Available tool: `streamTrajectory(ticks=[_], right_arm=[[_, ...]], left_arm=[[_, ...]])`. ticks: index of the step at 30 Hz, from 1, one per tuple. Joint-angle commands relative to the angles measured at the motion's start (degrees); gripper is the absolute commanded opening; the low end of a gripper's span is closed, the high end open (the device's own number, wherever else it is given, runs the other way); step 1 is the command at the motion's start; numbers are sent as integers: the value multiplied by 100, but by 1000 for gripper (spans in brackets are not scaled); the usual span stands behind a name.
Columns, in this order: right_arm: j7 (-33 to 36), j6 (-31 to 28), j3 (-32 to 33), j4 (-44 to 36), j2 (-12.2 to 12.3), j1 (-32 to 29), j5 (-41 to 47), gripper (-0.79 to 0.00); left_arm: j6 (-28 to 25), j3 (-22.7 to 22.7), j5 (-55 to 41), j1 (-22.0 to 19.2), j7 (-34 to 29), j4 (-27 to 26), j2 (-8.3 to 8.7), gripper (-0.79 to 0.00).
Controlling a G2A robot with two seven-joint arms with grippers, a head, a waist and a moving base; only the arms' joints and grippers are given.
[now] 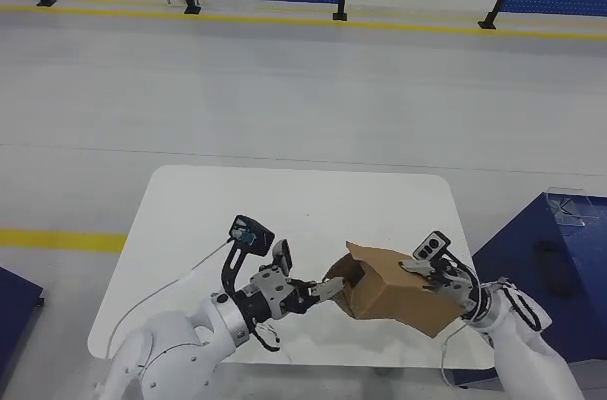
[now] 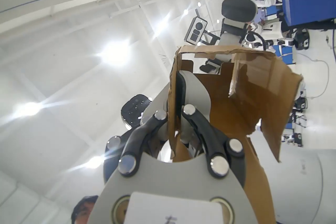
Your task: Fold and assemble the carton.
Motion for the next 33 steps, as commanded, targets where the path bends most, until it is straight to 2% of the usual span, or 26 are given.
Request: streamTrajectory(ticks=[1,9,16,19,27,33], right_arm=[[54,0,-45,12,2,5,-37,-785],[423,194,-46,-24,32,-26,82,-785],[547,346,-45,-38,53,-55,204,-785],[469,269,7,-3,53,-30,293,-785],[143,213,110,156,39,72,709,-785],[48,166,107,176,29,106,847,-785]], left_arm=[[137,45,224,33,70,-26,-4,0],[522,59,241,-68,100,175,-39,0],[503,125,-121,-376,-267,495,-73,0],[489,126,-200,-427,-234,508,-85,0],[72,-313,-625,4,8,257,-31,0],[-84,-371,-535,191,54,287,-2,0]])
